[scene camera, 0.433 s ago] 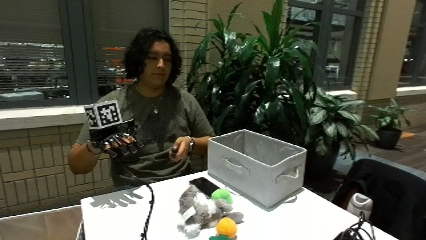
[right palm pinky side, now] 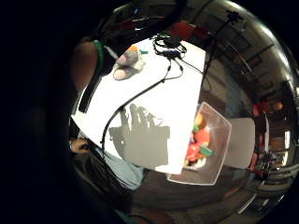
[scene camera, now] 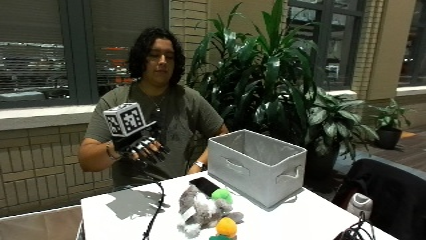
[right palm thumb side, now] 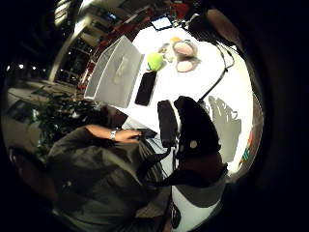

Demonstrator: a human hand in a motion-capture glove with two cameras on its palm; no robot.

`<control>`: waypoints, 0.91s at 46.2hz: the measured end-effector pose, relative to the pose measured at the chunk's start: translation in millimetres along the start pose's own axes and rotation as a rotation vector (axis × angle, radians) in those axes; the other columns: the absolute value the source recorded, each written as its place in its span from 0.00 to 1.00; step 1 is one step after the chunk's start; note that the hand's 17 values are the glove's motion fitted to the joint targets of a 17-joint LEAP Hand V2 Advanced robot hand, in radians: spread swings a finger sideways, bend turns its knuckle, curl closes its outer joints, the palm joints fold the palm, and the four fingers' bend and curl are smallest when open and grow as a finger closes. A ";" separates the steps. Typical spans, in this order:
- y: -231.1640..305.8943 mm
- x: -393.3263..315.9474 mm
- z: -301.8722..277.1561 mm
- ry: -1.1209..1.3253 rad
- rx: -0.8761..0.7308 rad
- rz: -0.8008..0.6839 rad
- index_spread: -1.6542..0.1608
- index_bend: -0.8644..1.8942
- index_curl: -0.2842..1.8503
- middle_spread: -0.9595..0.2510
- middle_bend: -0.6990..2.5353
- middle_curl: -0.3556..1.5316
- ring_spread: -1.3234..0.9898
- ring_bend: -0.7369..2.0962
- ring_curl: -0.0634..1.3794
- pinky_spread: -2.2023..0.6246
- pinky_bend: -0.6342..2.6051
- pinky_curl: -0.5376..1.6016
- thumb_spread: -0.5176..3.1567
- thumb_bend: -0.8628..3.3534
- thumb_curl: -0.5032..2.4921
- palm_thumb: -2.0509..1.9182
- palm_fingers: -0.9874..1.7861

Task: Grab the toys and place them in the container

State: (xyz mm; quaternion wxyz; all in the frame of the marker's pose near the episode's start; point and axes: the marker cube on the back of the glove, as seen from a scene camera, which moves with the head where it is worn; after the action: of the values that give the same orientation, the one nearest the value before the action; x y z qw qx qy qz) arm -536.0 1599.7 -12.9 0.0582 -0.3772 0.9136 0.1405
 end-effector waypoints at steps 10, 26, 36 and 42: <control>-111.4 -23.9 73.2 0.051 -0.048 0.086 0.72 0.37 0.20 0.62 0.31 0.31 0.42 0.49 0.20 0.71 0.39 0.38 0.56 0.23 0.22 0.54 0.54; -161.9 -4.1 174.2 0.280 -0.016 0.183 0.72 0.35 0.21 0.59 0.35 0.35 0.41 0.49 0.22 0.72 0.40 0.39 0.55 0.24 0.24 0.56 0.51; -150.5 16.5 154.5 0.348 0.196 0.117 0.73 0.35 0.19 0.48 0.44 0.42 0.37 0.62 0.30 0.66 0.44 0.40 0.52 0.25 0.28 0.62 0.69; -138.4 6.2 87.0 0.223 0.400 0.106 0.72 0.38 0.19 0.46 0.48 0.46 0.37 0.65 0.35 0.64 0.48 0.44 0.47 0.25 0.32 0.65 0.77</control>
State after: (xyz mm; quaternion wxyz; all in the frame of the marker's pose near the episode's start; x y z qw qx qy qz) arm -442.7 1528.2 -126.7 0.0230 -0.3230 0.9425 -0.0828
